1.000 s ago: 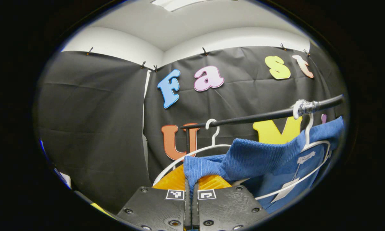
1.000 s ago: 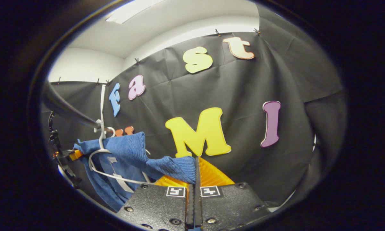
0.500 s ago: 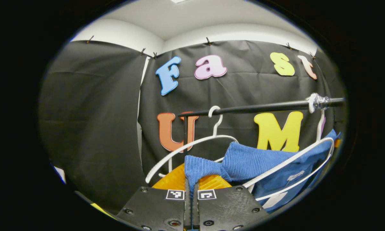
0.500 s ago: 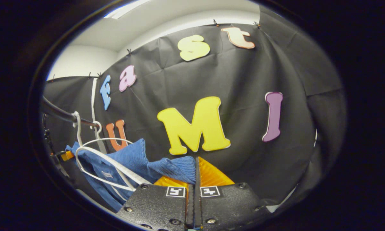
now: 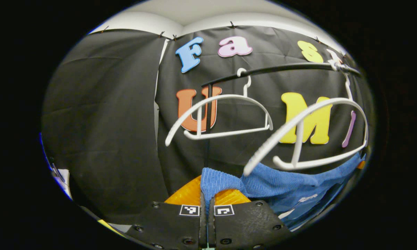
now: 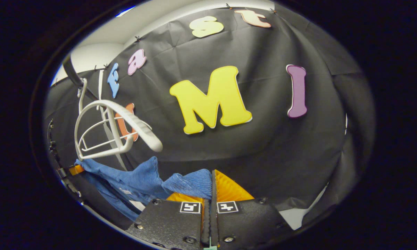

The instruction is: Grasp the clothes on the hanger with both hands and then place them into the laundry hamper below.

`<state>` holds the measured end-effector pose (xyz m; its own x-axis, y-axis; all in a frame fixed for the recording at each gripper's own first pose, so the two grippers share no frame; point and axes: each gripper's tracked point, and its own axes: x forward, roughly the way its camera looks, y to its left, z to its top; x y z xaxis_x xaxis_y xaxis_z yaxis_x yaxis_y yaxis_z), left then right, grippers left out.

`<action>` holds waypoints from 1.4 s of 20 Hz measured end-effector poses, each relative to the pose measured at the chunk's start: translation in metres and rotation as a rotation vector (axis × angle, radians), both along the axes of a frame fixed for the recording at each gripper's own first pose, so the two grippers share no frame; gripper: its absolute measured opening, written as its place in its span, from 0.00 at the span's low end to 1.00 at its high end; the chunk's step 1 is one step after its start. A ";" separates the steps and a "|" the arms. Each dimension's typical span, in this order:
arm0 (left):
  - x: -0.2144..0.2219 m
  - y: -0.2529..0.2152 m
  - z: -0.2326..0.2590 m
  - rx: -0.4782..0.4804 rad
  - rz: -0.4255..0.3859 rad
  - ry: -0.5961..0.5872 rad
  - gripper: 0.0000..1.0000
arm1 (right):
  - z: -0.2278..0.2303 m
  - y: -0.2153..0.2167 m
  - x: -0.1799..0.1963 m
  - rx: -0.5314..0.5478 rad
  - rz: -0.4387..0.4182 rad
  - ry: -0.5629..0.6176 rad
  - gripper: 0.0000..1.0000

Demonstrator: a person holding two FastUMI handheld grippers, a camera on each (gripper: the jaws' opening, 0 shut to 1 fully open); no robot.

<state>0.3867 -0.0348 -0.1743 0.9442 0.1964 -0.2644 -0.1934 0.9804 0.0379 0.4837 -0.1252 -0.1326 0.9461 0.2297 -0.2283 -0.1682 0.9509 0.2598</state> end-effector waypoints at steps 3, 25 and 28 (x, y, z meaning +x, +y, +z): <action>-0.016 -0.020 -0.024 0.022 -0.035 0.056 0.01 | -0.025 0.021 -0.017 -0.028 0.032 0.040 0.04; -0.104 -0.142 -0.127 -0.094 -0.389 0.257 0.01 | -0.136 0.180 -0.136 -0.044 0.271 0.285 0.04; -0.119 -0.138 -0.154 -0.103 -0.388 0.308 0.05 | -0.165 0.188 -0.141 -0.071 0.287 0.334 0.04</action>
<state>0.2676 -0.1726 -0.3287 0.8175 -0.1949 -0.5419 0.1907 0.9795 -0.0645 0.3432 0.0624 -0.2978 0.7181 0.4450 -0.5351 -0.3457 0.8954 0.2807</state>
